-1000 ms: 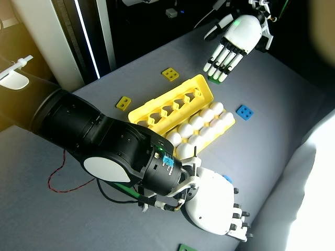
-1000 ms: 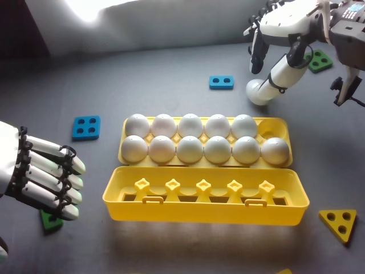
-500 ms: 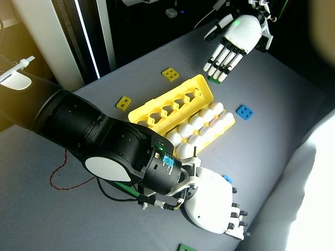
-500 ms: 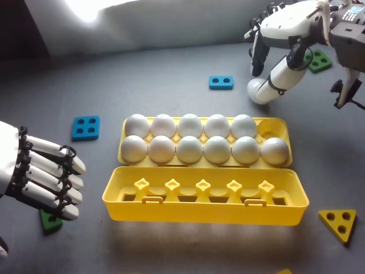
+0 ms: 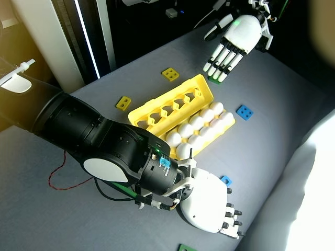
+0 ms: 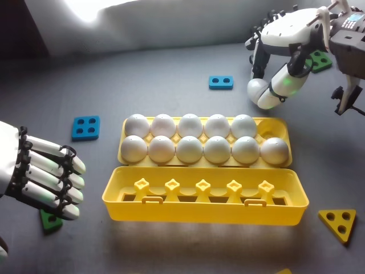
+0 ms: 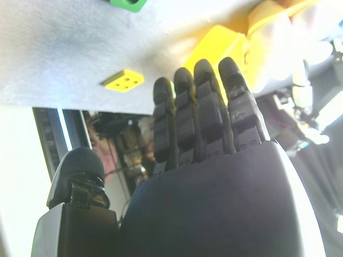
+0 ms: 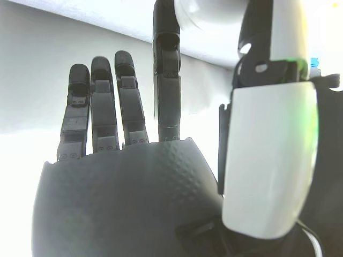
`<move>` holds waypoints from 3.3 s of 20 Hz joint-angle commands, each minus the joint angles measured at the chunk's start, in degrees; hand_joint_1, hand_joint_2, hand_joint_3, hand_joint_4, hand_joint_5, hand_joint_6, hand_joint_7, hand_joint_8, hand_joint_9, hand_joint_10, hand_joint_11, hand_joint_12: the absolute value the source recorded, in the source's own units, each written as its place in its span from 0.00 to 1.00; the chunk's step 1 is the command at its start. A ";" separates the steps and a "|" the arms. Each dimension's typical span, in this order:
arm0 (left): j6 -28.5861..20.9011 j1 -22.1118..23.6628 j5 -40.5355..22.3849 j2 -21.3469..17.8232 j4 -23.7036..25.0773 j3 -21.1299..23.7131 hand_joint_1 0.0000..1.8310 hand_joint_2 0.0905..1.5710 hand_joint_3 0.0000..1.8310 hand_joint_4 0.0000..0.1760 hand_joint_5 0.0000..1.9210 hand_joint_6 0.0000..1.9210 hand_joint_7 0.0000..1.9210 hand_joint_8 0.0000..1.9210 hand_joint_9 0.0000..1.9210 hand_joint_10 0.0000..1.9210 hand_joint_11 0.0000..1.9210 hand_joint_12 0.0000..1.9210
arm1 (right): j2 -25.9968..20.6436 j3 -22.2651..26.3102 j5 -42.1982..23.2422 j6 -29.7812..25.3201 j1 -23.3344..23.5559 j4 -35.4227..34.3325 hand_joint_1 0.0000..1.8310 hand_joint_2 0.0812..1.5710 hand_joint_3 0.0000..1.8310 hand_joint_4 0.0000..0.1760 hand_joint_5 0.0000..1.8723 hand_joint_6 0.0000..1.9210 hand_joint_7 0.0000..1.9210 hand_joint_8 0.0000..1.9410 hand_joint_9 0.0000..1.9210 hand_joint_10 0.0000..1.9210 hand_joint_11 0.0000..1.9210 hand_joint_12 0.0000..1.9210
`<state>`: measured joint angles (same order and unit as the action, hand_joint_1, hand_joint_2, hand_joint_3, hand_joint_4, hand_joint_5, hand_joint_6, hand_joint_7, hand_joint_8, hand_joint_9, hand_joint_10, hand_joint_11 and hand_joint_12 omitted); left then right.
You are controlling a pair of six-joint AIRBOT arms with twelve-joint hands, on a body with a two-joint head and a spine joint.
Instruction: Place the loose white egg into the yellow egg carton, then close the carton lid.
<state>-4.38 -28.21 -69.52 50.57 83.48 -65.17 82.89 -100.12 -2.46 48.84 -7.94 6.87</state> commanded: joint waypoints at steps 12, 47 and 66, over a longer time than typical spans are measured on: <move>-0.13 0.14 -3.22 -0.41 -3.54 -0.21 0.00 0.78 0.00 0.00 0.17 0.00 0.15 0.00 0.12 0.00 0.00 0.20 | -0.12 -0.26 -5.41 0.10 -0.12 -0.12 0.46 0.51 0.00 0.51 0.55 0.00 0.16 0.00 0.11 0.00 0.00 0.24; -0.46 0.22 -3.17 -0.64 -3.51 0.02 0.00 0.78 0.00 0.00 0.20 0.00 0.17 0.00 0.14 0.00 0.00 0.23 | -17.43 22.63 -14.95 1.01 1.13 -6.75 0.60 0.63 0.00 0.81 0.65 0.31 0.18 0.00 0.13 0.00 0.00 0.11; -0.45 0.20 -3.14 -0.59 -3.51 -0.01 0.00 0.79 0.00 0.00 0.20 0.00 0.18 0.00 0.14 0.00 0.00 0.23 | -16.81 23.94 -17.80 9.95 -4.63 -24.81 0.59 0.64 0.00 0.98 0.61 0.36 0.19 0.00 0.14 0.00 0.00 0.12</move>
<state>-4.62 -28.21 -69.49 50.61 83.59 -64.97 66.76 -76.07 -14.37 58.83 -13.32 -17.56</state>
